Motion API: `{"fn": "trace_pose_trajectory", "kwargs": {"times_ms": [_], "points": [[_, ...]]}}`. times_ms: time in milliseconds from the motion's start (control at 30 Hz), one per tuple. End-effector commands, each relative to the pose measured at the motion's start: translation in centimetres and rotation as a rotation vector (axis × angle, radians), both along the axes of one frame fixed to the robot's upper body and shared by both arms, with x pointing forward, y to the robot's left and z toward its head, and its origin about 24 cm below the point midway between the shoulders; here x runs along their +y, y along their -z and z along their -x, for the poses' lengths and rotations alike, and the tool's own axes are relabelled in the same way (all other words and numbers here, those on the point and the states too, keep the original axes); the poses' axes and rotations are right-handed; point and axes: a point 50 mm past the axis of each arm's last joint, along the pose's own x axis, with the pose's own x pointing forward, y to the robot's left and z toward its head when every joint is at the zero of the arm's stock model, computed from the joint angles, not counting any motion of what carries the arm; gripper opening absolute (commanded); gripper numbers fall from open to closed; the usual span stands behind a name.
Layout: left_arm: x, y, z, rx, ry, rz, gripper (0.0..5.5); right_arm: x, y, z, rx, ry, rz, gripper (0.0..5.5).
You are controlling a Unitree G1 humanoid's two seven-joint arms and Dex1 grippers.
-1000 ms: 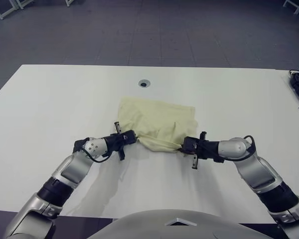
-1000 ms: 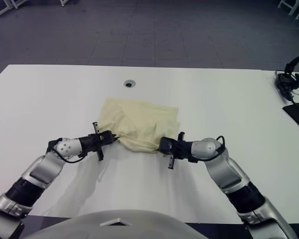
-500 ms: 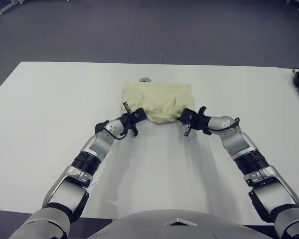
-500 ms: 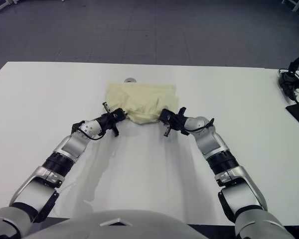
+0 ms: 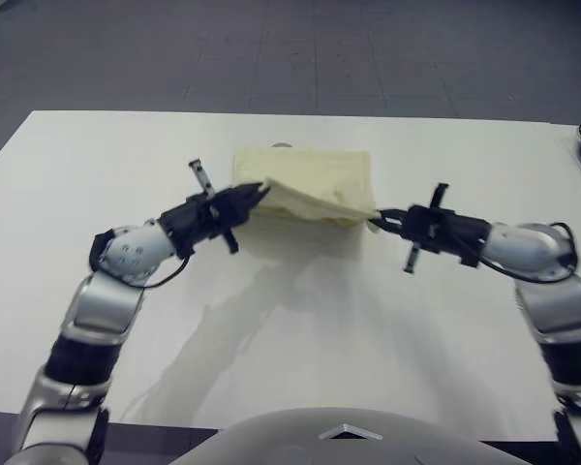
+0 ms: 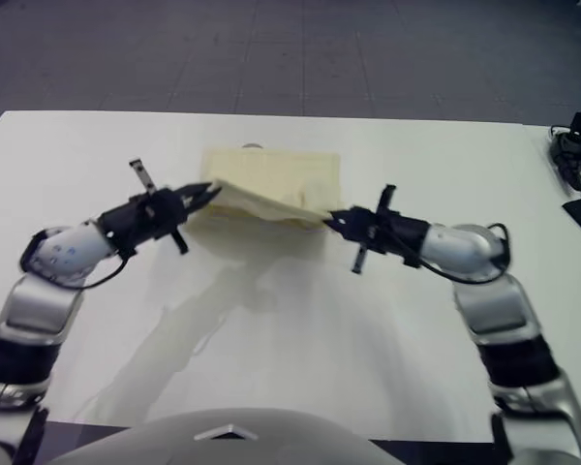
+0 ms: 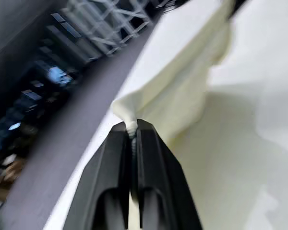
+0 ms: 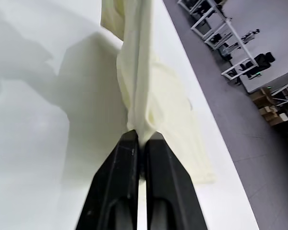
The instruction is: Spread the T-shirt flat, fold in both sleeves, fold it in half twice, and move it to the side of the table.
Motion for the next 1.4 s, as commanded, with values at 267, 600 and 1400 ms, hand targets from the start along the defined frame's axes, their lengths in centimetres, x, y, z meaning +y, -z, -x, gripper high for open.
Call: {"fn": "trace_pose_trajectory", "kwargs": {"times_ms": [267, 600, 1400], "points": [[-0.2, 10.4, 10.8, 0.584, 0.207, -0.345, 0.02, -1.9, 6.7, 9.1, 0.378, -0.176, 0.374, 0.0], [0.0, 11.6, 12.3, 0.633, 0.195, -0.373, 0.02, -2.2, 8.7, 11.0, 0.445, -0.21, 0.457, 0.0], [0.4, 6.4, 10.0, 0.636, 0.12, -0.036, 1.84, -2.8, 3.6, 10.4, 0.444, -0.127, 0.294, 1.85]]}}
